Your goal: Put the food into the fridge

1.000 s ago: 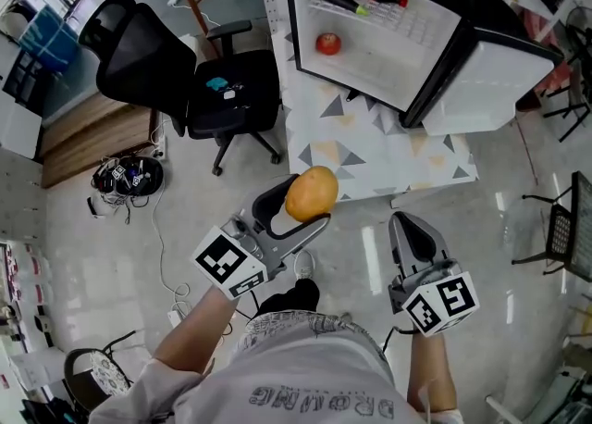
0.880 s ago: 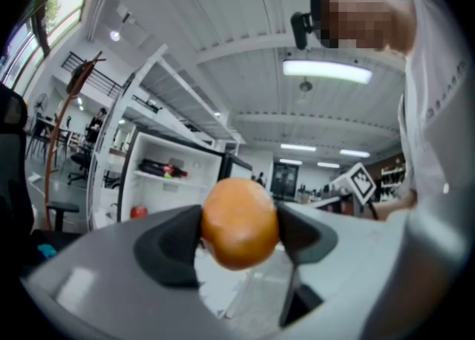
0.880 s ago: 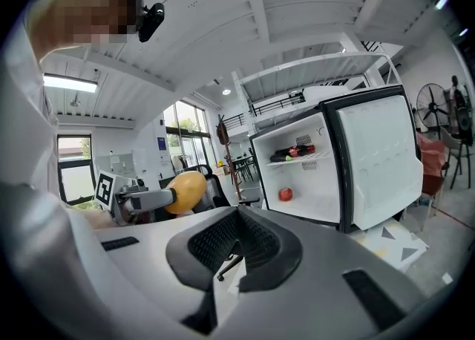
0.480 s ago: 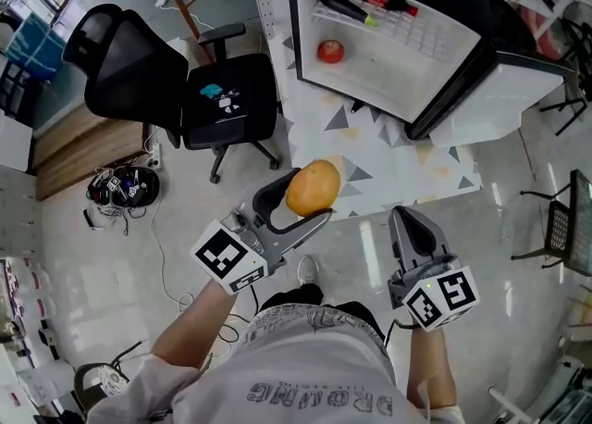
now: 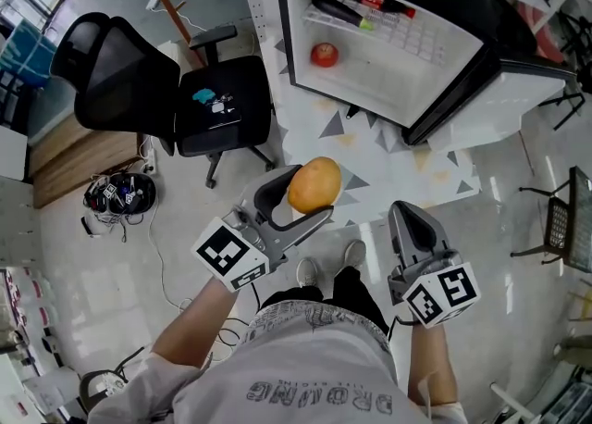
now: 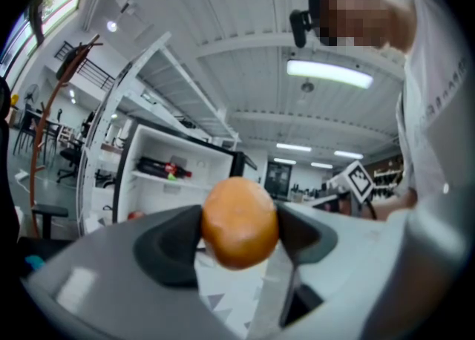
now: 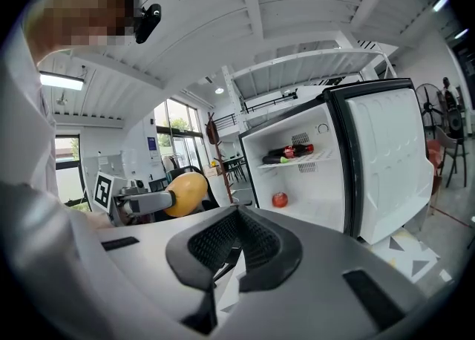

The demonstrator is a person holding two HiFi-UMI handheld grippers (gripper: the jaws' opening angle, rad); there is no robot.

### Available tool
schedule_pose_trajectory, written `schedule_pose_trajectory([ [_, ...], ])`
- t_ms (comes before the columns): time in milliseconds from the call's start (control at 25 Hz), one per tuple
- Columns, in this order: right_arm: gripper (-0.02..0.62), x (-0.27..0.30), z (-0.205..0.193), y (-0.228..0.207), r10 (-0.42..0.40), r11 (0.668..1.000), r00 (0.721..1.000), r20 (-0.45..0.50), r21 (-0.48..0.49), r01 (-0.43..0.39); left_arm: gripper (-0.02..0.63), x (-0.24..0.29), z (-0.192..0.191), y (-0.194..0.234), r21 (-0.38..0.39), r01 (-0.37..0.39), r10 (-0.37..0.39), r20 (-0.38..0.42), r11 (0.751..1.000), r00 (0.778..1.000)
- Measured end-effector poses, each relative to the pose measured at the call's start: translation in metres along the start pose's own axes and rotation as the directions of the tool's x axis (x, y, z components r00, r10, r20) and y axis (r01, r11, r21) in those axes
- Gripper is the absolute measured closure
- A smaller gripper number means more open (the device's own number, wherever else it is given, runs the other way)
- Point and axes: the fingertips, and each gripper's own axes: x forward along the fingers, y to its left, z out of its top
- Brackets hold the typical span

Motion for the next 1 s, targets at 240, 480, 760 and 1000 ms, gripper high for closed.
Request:
schedule_pose_trajectory([
  [240,0.604,0.014,0.007,-0.027,0.005,1.0,1.0,0.014,0.006,-0.006,0.284,0.031,-0.003,0.01,0.001,0.002,-0.002,-0.013,1.0,1.0],
  [480,0.604,0.028,0.012,-0.058,0.038,0.999,0.999,0.011,0.011,-0.038,0.284,0.068,-0.011,0.022,-0.001,-0.022,0.021,-0.044,1.0,0.999],
  [760,0.604,0.04,0.015,-0.105,0.084,0.996,0.996,-0.005,0.03,-0.083,0.285,0.126,-0.027,0.038,0.011,-0.044,0.045,-0.098,0.999,0.994],
  [1000,0.604,0.057,0.017,-0.132,0.133,0.991,0.991,-0.011,0.032,-0.133,0.285,0.178,-0.042,0.06,0.02,-0.059,0.061,-0.139,0.998,0.988],
])
